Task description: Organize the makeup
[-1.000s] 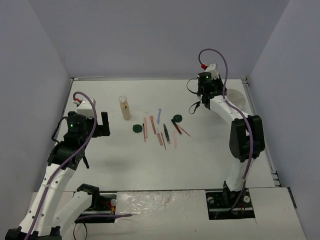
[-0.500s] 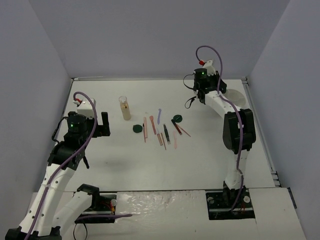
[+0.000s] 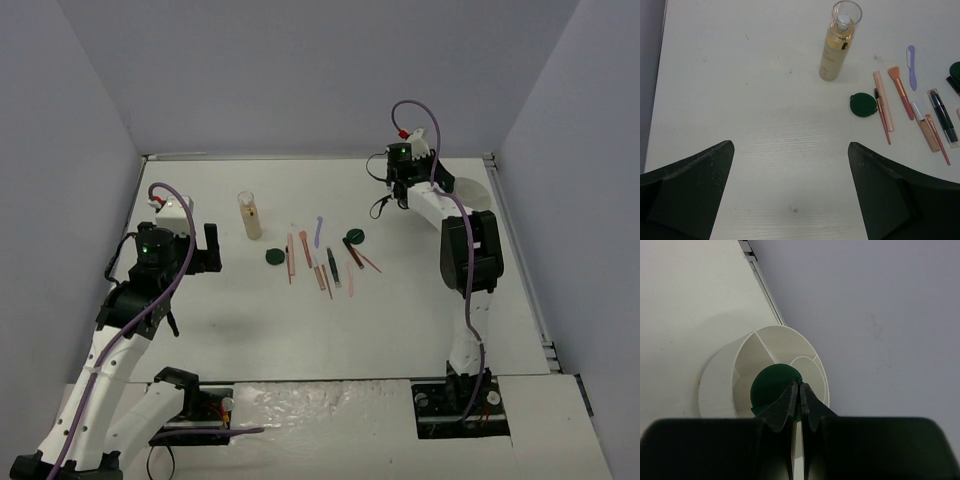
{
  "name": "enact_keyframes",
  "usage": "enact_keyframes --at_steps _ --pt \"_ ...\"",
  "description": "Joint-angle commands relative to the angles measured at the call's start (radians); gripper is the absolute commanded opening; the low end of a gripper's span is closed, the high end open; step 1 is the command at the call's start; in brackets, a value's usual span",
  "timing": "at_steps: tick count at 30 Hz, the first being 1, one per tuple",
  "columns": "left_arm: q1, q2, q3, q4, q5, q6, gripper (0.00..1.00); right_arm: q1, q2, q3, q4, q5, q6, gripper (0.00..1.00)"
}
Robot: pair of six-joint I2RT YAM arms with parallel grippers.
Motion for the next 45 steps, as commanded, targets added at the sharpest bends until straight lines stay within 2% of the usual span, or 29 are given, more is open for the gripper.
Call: enact_keyframes --at_steps 1,13,25,39,43,45 --pt "-0.005 0.005 0.030 0.061 -0.002 -0.002 0.97 -0.010 0.004 0.050 0.023 0.053 0.014 0.00" --pt "-0.005 0.005 0.032 0.061 -0.002 -0.002 0.97 -0.012 0.027 0.068 0.013 0.018 0.023 0.00" --pt "-0.005 0.006 0.030 0.061 -0.002 -0.003 0.97 -0.012 0.035 0.080 -0.001 -0.026 0.037 0.07" --pt "-0.005 0.002 0.029 0.064 0.002 -0.002 0.97 -0.008 -0.023 0.075 -0.061 -0.106 0.090 0.33" --pt "-0.005 0.003 0.029 0.064 0.005 -0.004 0.97 -0.001 -0.120 0.055 -0.120 -0.237 0.137 0.41" --pt "-0.005 0.004 0.029 0.066 0.008 -0.004 0.97 0.002 -0.195 0.037 -0.153 -0.398 0.171 0.49"
